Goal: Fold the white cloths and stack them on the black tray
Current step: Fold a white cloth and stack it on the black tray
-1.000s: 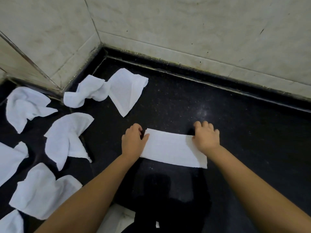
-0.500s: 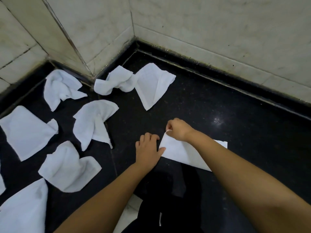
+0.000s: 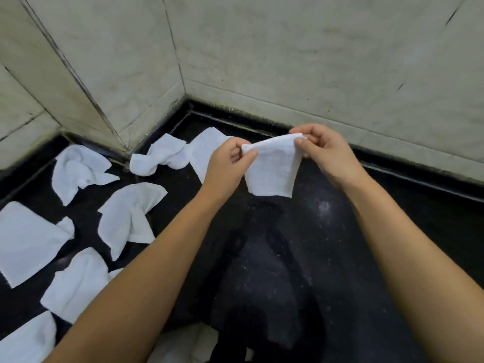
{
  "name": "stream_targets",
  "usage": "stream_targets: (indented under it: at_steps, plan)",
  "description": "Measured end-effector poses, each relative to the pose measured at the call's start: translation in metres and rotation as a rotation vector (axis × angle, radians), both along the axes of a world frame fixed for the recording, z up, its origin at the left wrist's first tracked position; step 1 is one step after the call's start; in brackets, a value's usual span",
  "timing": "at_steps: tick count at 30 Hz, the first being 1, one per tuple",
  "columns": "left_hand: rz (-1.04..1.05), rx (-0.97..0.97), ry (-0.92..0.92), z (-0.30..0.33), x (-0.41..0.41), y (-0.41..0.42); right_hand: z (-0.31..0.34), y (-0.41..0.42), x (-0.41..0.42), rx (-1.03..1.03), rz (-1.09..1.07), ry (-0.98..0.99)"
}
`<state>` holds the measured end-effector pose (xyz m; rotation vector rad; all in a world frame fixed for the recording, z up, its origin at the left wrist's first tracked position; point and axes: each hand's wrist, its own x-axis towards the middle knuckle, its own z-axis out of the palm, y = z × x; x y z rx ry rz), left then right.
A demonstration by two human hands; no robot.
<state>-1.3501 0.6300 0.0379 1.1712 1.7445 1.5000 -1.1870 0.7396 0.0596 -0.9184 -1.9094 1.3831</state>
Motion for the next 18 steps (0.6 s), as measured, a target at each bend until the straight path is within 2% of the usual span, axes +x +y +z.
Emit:
stream_targets:
  at_steps: [2,5,9,12,15,18]
  plan:
    - [-0.051,-0.006,-0.017,0.002,0.001,-0.014,-0.001,-0.014,0.009,-0.001,0.045,0.014]
    - [-0.168,-0.123,-0.043,-0.024,0.000,-0.044,-0.025,-0.040,0.027,0.000,0.107,-0.057]
    - [-0.326,-0.344,-0.036,-0.083,0.006,-0.090,-0.086,-0.084,0.062,-0.055,0.246,-0.386]
    - [-0.468,-0.558,-0.030,-0.122,0.016,-0.118,-0.122,-0.112,0.082,-0.189,0.349,-0.548]
    - [-0.475,-0.647,-0.085,-0.134,0.018,-0.124,-0.134,-0.115,0.085,-0.284,0.388,-0.577]
    - [-0.403,-0.620,-0.066,-0.132,0.009,-0.099,-0.132,-0.097,0.073,-0.297,0.285,-0.562]
